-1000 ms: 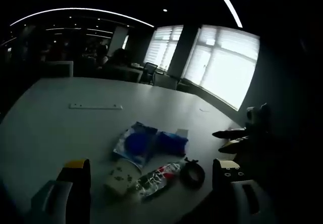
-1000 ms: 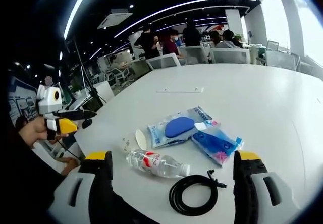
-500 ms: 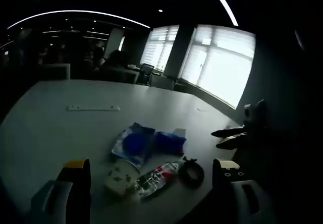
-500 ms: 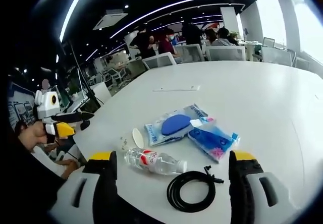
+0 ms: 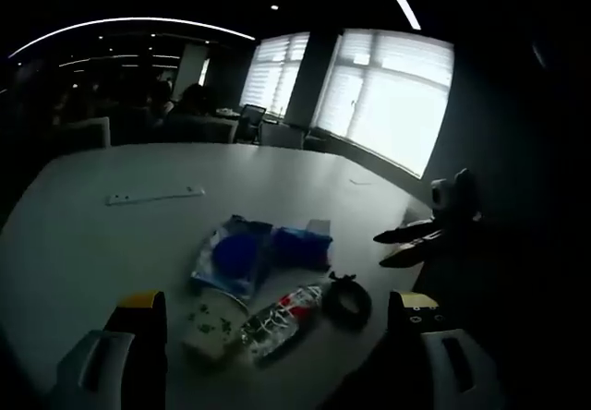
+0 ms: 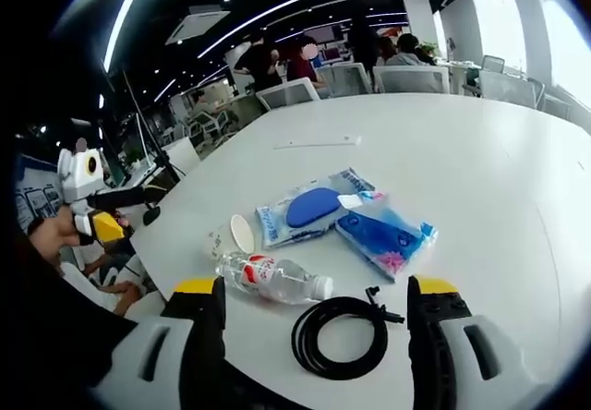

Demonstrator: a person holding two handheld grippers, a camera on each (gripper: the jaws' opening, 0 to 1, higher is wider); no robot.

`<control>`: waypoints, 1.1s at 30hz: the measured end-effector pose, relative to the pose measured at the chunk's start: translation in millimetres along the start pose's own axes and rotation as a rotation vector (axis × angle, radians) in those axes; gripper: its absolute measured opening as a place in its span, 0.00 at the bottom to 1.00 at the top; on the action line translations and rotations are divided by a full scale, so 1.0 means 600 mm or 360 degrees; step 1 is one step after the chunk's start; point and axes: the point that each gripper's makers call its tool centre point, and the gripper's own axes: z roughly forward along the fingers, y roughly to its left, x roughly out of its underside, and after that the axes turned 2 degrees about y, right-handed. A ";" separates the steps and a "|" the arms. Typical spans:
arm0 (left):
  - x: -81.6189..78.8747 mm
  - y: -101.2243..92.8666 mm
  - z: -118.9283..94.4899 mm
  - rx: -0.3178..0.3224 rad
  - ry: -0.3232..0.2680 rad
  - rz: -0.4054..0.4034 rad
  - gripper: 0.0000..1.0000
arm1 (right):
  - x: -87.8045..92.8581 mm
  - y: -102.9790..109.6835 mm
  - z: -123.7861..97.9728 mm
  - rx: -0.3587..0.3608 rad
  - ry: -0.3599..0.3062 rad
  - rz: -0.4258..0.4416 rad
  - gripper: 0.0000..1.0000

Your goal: Arrange the tabletop items into an orderly group along one side of the table until the central work area is clear of visible clutter.

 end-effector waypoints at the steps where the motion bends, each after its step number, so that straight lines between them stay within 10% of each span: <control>1: -0.001 -0.005 0.007 0.0015 0.0026 0.0050 0.98 | 0.000 0.000 -0.001 0.0001 -0.0002 0.0002 0.77; 18: -0.011 -0.109 0.156 0.0428 0.0372 0.0443 0.87 | -0.017 0.003 -0.035 -0.0013 -0.0067 -0.0082 0.88; 33: 0.053 -0.158 0.265 0.0680 0.0768 0.0655 0.73 | -0.005 -0.008 -0.038 0.0033 -0.0036 -0.0120 0.89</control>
